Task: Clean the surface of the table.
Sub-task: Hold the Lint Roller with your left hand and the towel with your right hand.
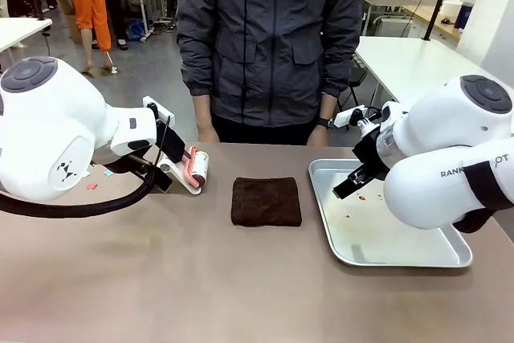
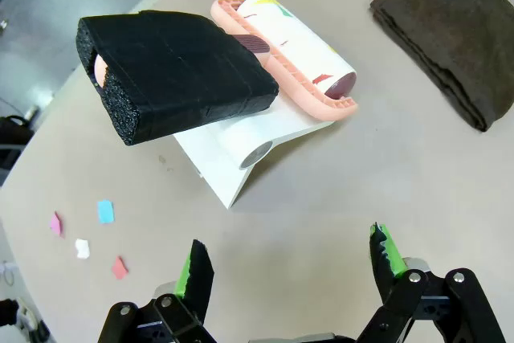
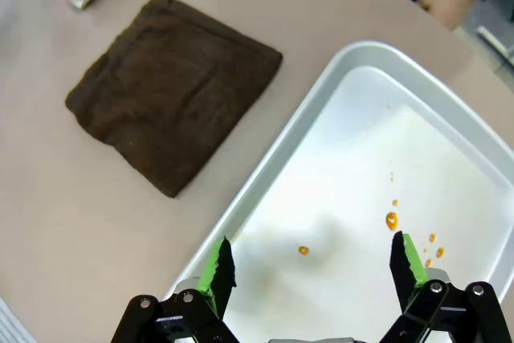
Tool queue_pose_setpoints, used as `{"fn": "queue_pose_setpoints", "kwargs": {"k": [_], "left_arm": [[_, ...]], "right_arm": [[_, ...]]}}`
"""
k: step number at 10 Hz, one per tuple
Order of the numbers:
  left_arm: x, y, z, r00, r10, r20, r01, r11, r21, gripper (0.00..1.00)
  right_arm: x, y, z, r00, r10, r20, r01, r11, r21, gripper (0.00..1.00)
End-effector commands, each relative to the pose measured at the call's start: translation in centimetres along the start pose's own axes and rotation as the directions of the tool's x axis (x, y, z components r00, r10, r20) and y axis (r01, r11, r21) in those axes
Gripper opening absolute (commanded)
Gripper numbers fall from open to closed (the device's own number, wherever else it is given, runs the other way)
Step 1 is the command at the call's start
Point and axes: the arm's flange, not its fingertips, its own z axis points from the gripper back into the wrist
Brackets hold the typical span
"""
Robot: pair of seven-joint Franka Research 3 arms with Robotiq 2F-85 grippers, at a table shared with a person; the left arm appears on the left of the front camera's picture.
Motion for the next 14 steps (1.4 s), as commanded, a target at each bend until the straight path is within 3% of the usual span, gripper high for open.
{"fn": "queue_pose_setpoints", "kwargs": {"k": [1, 2, 3, 4, 7, 8, 10, 12, 13, 14], "left_arm": [[-0.1, 0.0, 1.8, 0.997, 0.037, -0.075, -0.04, 0.999, -0.031, 1.0], [0.3, -0.4, 3.5, 0.967, 0.153, -0.205, -0.169, 0.984, -0.063, 1.0], [0.1, -0.4, 5.3, 0.926, 0.257, -0.275, -0.287, 0.955, -0.073, 1.0], [-0.3, -0.3, 7.1, 0.893, 0.319, -0.319, -0.364, 0.927, -0.092, 1.0], [-2.2, 2.3, 14.5, 0.86, 0.462, -0.219, -0.511, 0.795, -0.328, 1.0], [-4.3, 5.0, 16.8, 0.827, 0.54, -0.158, -0.559, 0.759, -0.334, 1.0], [-9.6, 10.2, 19.6, 0.732, 0.672, -0.111, -0.648, 0.636, -0.42, 1.0], [-15.1, 14.7, 19.7, 0.573, 0.815, -0.081, -0.736, 0.469, -0.489, 1.0], [-18.6, 17.0, 19.4, 0.463, 0.885, -0.051, -0.766, 0.37, -0.525, 1.0], [-21.6, 18.7, 18.6, 0.369, 0.928, -0.049, -0.782, 0.281, -0.556, 1.0]], "right_arm": [[0.0, -0.6, 2.2, 0.995, -0.043, -0.088, 0.049, 0.996, 0.076, 1.0], [-0.4, -1.2, 4.5, 0.98, -0.113, -0.163, 0.134, 0.983, 0.125, 1.0], [-1.0, -1.9, 6.9, 0.952, -0.188, -0.24, 0.228, 0.962, 0.149, 1.0], [-1.9, -2.8, 9.3, 0.933, -0.274, -0.233, 0.325, 0.921, 0.215, 1.0], [-7.4, -5.5, 15.2, 0.855, -0.463, -0.234, 0.518, 0.784, 0.343, 1.0], [-10.3, -6.8, 17.0, 0.82, -0.54, -0.192, 0.567, 0.716, 0.408, 1.0], [-17.3, -9.7, 19.1, 0.687, -0.716, -0.125, 0.647, 0.524, 0.555, 1.0], [-23.7, -12.6, 19.2, 0.513, -0.855, -0.079, 0.674, 0.344, 0.654, 1.0], [-26.1, -14.0, 18.8, 0.441, -0.894, -0.077, 0.666, 0.269, 0.696, 1.0], [-27.2, -14.9, 18.4, 0.418, -0.905, -0.084, 0.643, 0.228, 0.731, 1.0]]}}
